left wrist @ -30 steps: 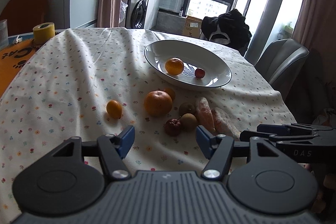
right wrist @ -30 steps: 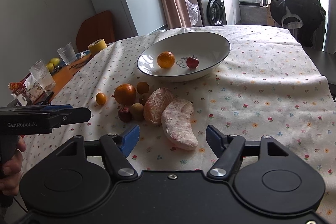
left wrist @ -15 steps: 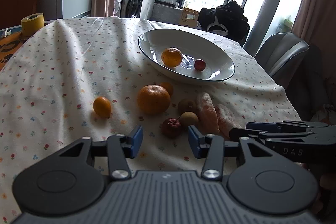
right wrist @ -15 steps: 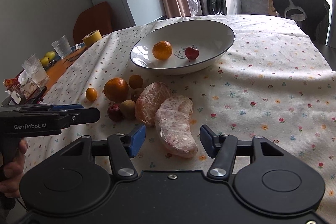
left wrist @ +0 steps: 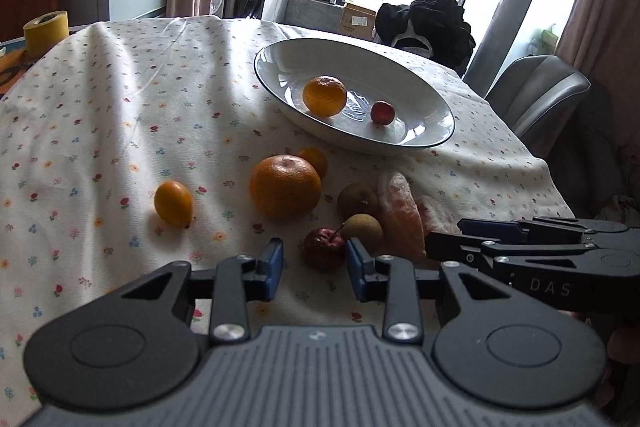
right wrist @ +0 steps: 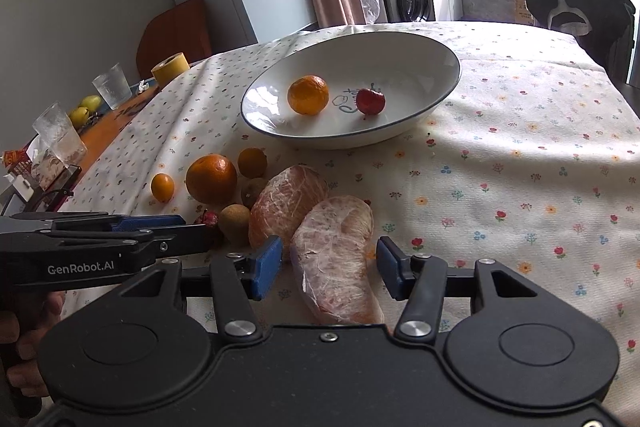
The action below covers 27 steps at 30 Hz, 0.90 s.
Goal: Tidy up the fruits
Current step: 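Close the right tool on the plastic-wrapped pink pomelo segment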
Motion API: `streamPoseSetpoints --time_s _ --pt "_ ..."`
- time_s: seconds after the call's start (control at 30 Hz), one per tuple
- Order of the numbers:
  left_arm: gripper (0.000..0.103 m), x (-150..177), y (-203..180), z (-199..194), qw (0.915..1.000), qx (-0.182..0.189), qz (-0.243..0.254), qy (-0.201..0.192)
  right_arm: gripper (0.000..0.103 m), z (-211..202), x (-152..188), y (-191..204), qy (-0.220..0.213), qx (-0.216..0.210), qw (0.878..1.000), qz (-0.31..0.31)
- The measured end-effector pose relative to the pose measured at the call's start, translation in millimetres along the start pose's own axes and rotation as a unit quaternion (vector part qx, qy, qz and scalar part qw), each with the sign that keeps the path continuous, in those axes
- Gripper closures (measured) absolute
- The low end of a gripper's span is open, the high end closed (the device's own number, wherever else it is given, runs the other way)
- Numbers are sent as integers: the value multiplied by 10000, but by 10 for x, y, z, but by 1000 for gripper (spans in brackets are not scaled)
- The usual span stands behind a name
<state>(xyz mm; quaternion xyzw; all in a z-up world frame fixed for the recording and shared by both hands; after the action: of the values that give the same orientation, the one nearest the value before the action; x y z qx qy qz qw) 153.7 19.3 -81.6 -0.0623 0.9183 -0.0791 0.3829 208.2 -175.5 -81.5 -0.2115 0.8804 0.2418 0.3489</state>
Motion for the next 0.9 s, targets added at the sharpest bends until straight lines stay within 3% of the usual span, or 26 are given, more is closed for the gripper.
streamPoseSetpoints --time_s 0.23,0.33,0.67,0.9 --pt "75 -3 -56 60 10000 3 65 -14 63 -14 -13 -49 34 61 10000 -23" --pt "80 -7 -63 67 10000 2 52 -15 63 -47 -3 -73 58 130 9999 -24" --pt "80 -21 12 -120 9998 -97 -78 -168 60 -5 9 -2 36 316 9993 -202" --pt "80 -33 29 -254 9994 -152 -112 -307 65 -36 -2 -7 29 384 9991 -183"
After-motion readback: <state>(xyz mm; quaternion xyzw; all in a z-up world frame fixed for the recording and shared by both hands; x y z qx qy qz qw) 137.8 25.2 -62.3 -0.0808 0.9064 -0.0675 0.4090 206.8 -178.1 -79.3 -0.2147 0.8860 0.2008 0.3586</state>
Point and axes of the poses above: each gripper's, at about its wrist camera, not at the fingertips, and z roughly the way its jaws point, y to its left, x to its underside, the point moved 1 cm from there along z, roughly the way its jaws point, and after that the axes turned 2 degrees about -x, right-handed, at the moved point
